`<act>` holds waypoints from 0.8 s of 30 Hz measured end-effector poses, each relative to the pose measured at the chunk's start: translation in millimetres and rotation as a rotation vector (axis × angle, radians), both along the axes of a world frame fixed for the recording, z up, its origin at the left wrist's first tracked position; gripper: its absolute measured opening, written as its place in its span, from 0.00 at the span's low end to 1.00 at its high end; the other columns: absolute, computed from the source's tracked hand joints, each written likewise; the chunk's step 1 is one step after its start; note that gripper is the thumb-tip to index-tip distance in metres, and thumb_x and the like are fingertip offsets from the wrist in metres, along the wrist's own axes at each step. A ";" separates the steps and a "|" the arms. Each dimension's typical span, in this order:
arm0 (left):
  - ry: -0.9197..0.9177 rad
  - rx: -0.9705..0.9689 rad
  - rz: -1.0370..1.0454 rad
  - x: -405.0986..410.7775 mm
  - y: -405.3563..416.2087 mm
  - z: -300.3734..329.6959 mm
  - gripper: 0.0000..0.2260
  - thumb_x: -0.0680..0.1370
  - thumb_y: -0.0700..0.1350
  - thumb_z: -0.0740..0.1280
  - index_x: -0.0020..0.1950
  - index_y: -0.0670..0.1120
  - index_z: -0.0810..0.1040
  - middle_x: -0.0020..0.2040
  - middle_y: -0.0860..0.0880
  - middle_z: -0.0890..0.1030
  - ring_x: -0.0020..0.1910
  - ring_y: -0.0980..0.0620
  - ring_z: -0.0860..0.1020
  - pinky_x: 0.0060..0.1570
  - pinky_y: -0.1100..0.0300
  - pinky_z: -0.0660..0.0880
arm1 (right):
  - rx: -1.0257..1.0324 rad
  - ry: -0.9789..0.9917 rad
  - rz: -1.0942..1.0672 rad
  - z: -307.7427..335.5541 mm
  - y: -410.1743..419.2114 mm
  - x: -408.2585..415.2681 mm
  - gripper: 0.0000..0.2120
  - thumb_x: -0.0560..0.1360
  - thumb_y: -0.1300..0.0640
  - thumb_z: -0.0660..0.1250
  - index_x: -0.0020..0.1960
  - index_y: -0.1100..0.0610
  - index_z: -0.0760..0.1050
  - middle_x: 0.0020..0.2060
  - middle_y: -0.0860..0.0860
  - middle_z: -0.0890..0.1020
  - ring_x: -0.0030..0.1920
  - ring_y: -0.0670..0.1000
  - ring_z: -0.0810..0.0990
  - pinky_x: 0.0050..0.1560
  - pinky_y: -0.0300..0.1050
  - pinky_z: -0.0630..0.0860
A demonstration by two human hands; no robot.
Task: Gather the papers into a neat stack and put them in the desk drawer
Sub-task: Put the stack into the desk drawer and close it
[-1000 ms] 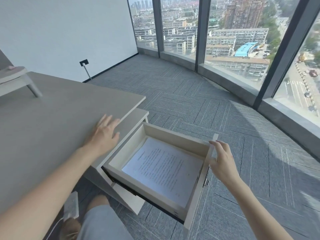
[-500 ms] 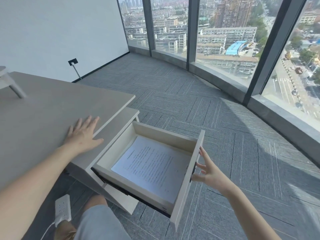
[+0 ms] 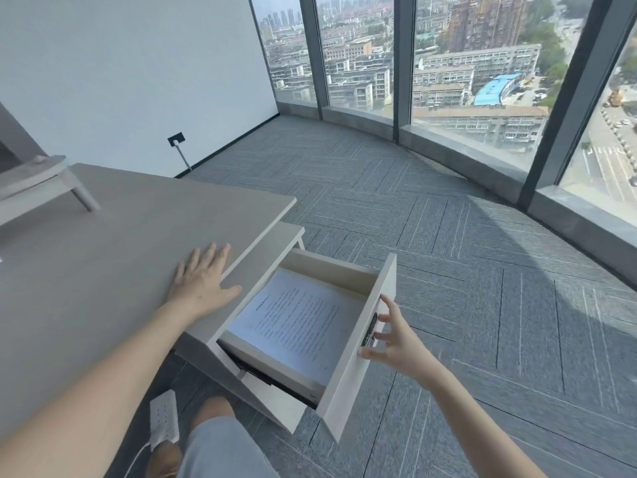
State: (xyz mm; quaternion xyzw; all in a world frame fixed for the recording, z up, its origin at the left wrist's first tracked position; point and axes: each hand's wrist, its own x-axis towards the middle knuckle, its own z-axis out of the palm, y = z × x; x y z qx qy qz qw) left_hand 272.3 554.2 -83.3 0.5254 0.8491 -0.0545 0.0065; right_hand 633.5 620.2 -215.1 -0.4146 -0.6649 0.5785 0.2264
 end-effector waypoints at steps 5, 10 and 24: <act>0.005 0.007 -0.006 -0.3 0.6 -0.5 0.42 0.75 0.62 0.61 0.81 0.56 0.40 0.83 0.51 0.42 0.81 0.44 0.42 0.77 0.43 0.44 | 0.006 0.019 -0.012 -2.2 3.2 -33.9 0.51 0.67 0.58 0.81 0.77 0.49 0.51 0.64 0.51 0.68 0.70 0.57 0.72 0.60 0.48 0.76; 0.005 0.002 -0.016 0.4 0.0 1.4 0.42 0.75 0.62 0.61 0.81 0.56 0.40 0.83 0.50 0.41 0.81 0.44 0.42 0.77 0.43 0.44 | -0.001 0.066 -0.009 -7.4 5.4 -67.0 0.50 0.66 0.57 0.81 0.77 0.48 0.53 0.66 0.52 0.67 0.69 0.59 0.72 0.59 0.47 0.76; -0.014 0.064 -0.008 0.7 1.0 2.8 0.41 0.73 0.60 0.63 0.81 0.56 0.46 0.83 0.51 0.47 0.81 0.46 0.45 0.77 0.43 0.46 | 0.013 0.152 -0.006 -24.1 25.5 -159.5 0.47 0.65 0.53 0.82 0.74 0.43 0.57 0.68 0.56 0.68 0.67 0.60 0.75 0.56 0.42 0.75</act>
